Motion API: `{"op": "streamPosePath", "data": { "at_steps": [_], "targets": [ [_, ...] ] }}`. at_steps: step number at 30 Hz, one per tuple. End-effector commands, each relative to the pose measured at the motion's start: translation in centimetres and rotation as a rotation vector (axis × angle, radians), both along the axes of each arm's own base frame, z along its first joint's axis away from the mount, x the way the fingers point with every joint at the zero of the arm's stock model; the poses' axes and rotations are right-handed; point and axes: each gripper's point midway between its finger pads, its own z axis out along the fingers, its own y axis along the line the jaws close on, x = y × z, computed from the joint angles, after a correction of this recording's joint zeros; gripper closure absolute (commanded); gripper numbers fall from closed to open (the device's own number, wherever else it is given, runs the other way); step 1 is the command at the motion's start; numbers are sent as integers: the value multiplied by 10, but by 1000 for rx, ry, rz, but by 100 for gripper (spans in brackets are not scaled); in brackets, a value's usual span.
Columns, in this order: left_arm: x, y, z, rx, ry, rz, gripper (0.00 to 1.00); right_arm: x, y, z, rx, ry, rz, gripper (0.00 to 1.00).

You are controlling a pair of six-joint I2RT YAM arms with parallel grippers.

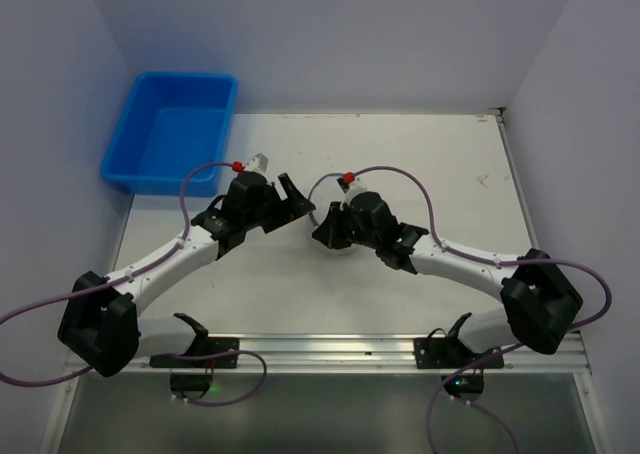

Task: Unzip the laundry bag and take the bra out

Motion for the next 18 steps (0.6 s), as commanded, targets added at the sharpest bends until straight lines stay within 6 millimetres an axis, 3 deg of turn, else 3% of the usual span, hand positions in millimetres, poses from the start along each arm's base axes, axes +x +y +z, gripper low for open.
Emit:
{"op": "streamPosePath", "data": {
  "at_steps": [1, 6, 7, 8, 10, 11, 12, 15, 16, 18],
  "targets": [
    [-7, -24, 13, -69, -37, -41, 19, 8, 16, 25, 59, -53, 0, 100],
    [-2, -35, 15, -64, -60, -54, 35, 4, 12, 20, 39, -52, 3, 100],
    [-1, -36, 7, -48, -45, -54, 40, 3, 10, 20, 36, -53, 1, 100],
    [0, -35, 3, -40, -34, -49, 54, 2, 8, 19, 32, -55, 1, 100],
    [1, -30, -9, -9, -13, -27, 71, -2, 1, 18, 16, -58, -1, 100],
    [0, -27, -13, 0, 1, -8, 90, -4, -1, 18, 5, -67, 8, 100],
    [1, -18, -20, 35, 16, 24, 97, -7, -4, 15, -9, -68, 18, 100],
    [0, -5, -26, 68, 31, 42, 100, -14, -25, 3, -98, -85, 22, 100],
    [-1, -1, -25, 70, 28, 46, 100, -18, -37, -9, -142, -67, 18, 100],
    [-3, 10, -27, 79, 33, 56, 100, -17, -59, -15, -176, -55, -11, 100]
  ]
}}
